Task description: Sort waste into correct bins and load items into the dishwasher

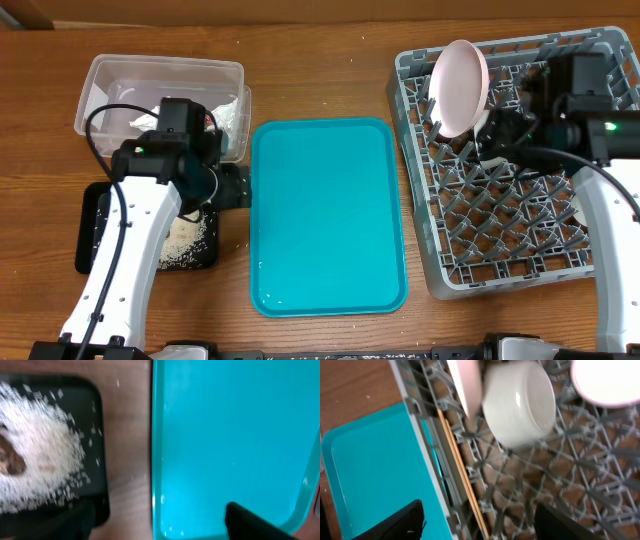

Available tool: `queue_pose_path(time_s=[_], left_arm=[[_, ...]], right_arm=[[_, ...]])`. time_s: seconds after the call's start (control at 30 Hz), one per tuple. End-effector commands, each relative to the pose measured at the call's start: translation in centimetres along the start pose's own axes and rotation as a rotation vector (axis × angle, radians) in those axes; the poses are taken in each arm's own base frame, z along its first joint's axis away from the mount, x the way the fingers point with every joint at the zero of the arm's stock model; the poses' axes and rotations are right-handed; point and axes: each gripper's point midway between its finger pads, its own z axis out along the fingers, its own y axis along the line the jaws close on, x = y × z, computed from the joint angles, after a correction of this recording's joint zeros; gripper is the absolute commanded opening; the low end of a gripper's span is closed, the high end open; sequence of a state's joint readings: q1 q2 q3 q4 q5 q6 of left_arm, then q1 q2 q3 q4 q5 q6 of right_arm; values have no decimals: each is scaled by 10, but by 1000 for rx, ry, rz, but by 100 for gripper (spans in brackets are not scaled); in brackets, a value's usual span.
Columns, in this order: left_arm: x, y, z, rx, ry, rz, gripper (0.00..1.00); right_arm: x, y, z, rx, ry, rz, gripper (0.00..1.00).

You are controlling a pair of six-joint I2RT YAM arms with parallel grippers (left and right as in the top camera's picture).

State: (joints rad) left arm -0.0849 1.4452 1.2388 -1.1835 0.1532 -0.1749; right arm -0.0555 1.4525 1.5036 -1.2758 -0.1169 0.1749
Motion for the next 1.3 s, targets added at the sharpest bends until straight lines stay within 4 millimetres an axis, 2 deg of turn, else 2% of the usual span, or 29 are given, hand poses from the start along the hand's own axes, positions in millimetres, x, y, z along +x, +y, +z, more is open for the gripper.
queue_pose_path(time_s=[0.0,0.03,0.23,0.33,0.47,0.57,0.63,0.73,0.87,0.97,1.27], left_arm=[[7,0,-9,-13,12,25,97],[11,1,-9,-17,32,22,100],[43,9,-13,-57,150,-20,100],[50,10,-16,-55,127,-17,100],[52,8,-28,-23,-29,1,100],[52,2,-46,16,-222,32,100],[53,-1,-62,44,-364,34,100],[55,-3,-89,83,-565,42,100],[59,-6,-121,121,-739,62,100],[67,-5,-124,124,-751,64,100],[84,1,-107,99,-648,51,100]], right_arm=[[4,-5,-4,-24,23,9,74],[6,-7,-4,-20,31,16,75],[22,-14,-10,-8,48,30,77],[26,-14,-17,-18,-1,22,77],[30,-12,-31,-48,-146,-4,83],[34,-10,-49,-77,-290,-29,86],[37,-9,-61,-94,-385,-43,100],[42,-9,-73,-111,-478,-58,100],[50,-9,-80,-116,-502,-62,100],[50,-9,-78,-115,-496,-61,100],[50,-11,-70,-108,-462,-55,100]])
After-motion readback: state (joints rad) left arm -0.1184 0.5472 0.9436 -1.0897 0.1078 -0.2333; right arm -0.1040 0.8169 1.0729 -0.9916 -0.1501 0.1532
